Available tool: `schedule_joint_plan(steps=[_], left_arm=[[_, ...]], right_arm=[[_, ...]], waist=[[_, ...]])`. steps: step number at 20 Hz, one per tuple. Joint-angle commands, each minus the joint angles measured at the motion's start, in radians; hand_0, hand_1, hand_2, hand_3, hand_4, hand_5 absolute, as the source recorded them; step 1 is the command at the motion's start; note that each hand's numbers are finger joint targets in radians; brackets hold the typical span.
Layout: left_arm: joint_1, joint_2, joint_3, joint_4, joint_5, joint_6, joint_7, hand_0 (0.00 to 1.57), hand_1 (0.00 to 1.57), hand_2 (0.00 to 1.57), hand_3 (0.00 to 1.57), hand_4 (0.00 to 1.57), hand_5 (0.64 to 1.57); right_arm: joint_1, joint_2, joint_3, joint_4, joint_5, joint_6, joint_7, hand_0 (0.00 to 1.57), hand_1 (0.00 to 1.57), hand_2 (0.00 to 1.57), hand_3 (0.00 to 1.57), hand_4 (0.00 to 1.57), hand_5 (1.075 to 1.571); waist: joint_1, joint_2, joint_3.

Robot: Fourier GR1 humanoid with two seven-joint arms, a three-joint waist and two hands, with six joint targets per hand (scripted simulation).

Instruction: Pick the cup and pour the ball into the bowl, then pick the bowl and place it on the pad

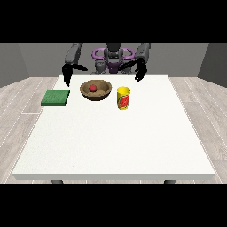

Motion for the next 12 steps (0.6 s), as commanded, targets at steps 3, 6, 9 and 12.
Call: schedule_joint_plan(steps=[3,6,9,12], left_arm=[[0.109,0.022,0.050,-0.051,0.168,-0.177,-0.199,0.00,0.00,0.00,0.00,0.00,1.563],[0.184,0.019,0.031,-0.078,0.160,-0.198,-0.264,0.00,0.00,0.00,0.00,0.00,1.564],[0.139,0.050,0.059,-0.127,0.175,-0.236,-0.200,0.00,0.00,0.00,0.00,0.00,1.565],[0.138,0.066,0.067,-0.161,0.183,-0.260,-0.130,0.00,0.00,0.00,0.00,0.00,1.564]], right_arm=[[-0.036,0.101,0.023,0.012,0.033,-0.148,0.011,0.00,0.00,0.00,0.00,0.31,1.569],[-0.035,0.097,0.013,0.088,0.014,-0.140,-0.068,0.00,0.00,0.00,0.00,0.31,1.569],[-0.114,0.046,-0.022,0.222,-0.004,-0.126,-0.130,0.00,0.00,0.00,0.00,0.26,1.567],[-0.107,0.078,0.016,0.274,0.034,-0.169,-0.164,0.00,0.00,0.00,0.00,0.24,1.566]], waist=[[0.058,0.020,0.0093],[0.064,0.022,0.0100],[0.063,0.047,0.0103],[0.060,0.020,0.0103]])
